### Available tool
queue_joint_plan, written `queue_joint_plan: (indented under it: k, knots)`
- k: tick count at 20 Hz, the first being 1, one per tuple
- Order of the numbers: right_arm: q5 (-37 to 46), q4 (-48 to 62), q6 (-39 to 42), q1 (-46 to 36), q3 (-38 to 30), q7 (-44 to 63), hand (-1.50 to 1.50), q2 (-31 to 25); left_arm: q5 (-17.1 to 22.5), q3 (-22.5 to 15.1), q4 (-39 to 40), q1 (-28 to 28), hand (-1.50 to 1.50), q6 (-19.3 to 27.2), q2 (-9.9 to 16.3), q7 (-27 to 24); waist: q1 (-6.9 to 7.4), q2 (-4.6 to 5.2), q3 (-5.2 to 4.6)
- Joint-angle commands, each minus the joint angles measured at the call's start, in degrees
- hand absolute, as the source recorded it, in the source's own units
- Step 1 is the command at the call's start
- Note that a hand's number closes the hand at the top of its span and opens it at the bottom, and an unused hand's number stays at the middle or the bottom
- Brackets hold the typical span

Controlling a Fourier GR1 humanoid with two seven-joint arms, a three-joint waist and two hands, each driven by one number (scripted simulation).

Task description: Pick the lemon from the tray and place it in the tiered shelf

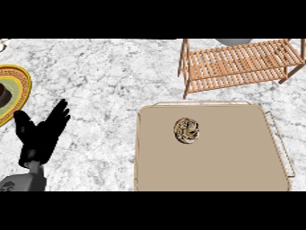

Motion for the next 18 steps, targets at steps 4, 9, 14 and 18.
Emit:
queue_joint_plan:
  k: [4, 9, 14, 18]
  knots:
    - [1.7, 9.6, -1.7, -3.4, -1.2, -7.6, 1.50, -0.9, 0.9, 0.4, 1.1, 0.4, 0.00, -1.0, 0.5, 3.9, 0.18, 0.40, -0.44]
    - [5.7, 9.1, -1.4, -0.2, 2.4, -12.8, 1.50, -3.0, 0.2, -0.1, -0.6, 2.6, 0.00, 0.1, -0.6, 3.3, -0.17, 0.29, -0.42]
    - [-3.1, 7.8, -4.5, -4.2, -7.3, 0.9, -1.50, 2.0, -0.4, 0.7, 2.5, 2.4, 0.00, 0.3, -0.7, 0.7, -1.36, -0.24, -0.46]
    - [-6.2, 12.0, -5.7, -4.7, -11.5, -0.9, -1.50, 1.3, -0.1, 1.0, 1.6, 1.1, 0.00, 0.2, -0.3, 2.0, -0.75, 0.05, -0.42]
